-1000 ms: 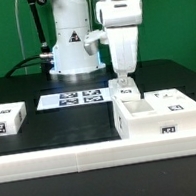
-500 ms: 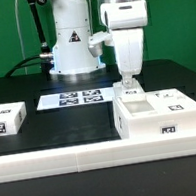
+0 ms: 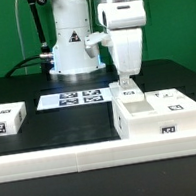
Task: Assemble cabinet
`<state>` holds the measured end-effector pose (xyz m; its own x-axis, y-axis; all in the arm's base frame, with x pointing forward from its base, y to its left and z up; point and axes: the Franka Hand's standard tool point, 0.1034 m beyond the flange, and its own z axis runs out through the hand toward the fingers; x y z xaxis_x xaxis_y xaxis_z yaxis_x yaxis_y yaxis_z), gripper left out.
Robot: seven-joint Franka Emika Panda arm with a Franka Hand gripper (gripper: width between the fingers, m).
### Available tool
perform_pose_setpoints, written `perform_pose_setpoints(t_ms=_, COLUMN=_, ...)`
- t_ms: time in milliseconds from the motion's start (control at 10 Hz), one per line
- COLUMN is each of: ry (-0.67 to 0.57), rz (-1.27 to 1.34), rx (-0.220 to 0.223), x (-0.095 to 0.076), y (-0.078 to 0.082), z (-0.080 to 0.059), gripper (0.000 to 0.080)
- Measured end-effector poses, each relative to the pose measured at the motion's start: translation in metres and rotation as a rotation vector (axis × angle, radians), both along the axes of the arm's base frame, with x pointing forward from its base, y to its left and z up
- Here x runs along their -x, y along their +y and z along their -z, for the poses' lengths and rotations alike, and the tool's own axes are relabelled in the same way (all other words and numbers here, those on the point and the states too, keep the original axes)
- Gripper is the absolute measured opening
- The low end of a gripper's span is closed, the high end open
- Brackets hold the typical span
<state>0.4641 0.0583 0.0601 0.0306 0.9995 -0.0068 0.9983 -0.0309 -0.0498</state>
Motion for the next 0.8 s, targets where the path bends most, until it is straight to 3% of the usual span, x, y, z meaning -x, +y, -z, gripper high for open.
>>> perform_pose_setpoints(t_ms=800, ry=-0.01, rz=-0.06, rx=0.007, x=-0.0088, y=0.0005, z=0.0017, gripper=0.0071)
